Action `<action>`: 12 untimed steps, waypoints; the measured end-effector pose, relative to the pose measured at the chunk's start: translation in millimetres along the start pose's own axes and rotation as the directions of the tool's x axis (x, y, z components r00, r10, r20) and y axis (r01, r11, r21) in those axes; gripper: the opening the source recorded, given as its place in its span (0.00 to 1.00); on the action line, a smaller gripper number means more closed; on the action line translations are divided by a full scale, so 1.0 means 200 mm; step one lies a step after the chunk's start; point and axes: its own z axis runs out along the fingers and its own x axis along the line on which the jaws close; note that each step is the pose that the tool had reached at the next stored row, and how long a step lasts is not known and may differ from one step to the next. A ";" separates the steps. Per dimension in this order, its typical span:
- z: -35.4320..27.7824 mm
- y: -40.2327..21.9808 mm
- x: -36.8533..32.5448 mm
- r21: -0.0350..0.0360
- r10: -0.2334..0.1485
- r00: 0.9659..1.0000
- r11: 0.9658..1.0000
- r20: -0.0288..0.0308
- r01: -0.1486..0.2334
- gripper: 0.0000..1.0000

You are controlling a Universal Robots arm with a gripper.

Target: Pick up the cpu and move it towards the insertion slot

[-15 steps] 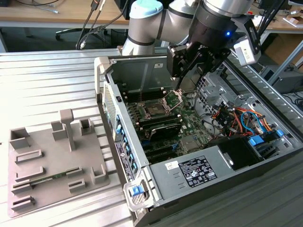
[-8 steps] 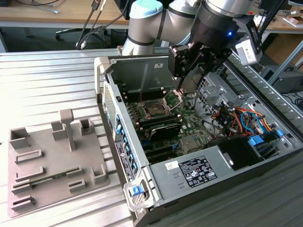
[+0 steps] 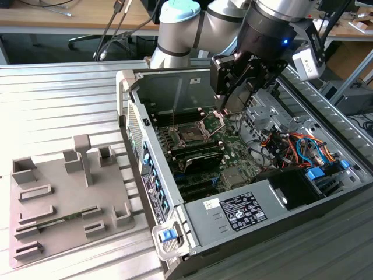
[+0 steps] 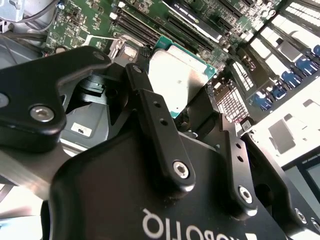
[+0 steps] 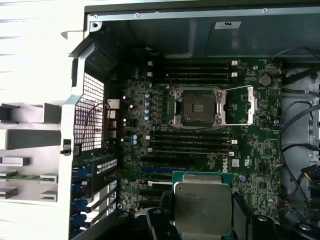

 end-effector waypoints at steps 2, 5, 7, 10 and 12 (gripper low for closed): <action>0.000 0.000 -0.007 0.000 0.000 1.000 1.000 0.000 0.000 0.55; 0.000 -0.001 -0.016 0.000 0.000 1.000 1.000 0.000 0.000 0.55; 0.000 -0.001 -0.023 0.000 0.000 1.000 1.000 0.000 0.000 0.55; 0.000 -0.001 -0.032 0.000 0.000 1.000 1.000 0.000 0.000 0.55; 0.000 -0.001 -0.040 0.000 0.000 1.000 1.000 0.000 0.000 0.55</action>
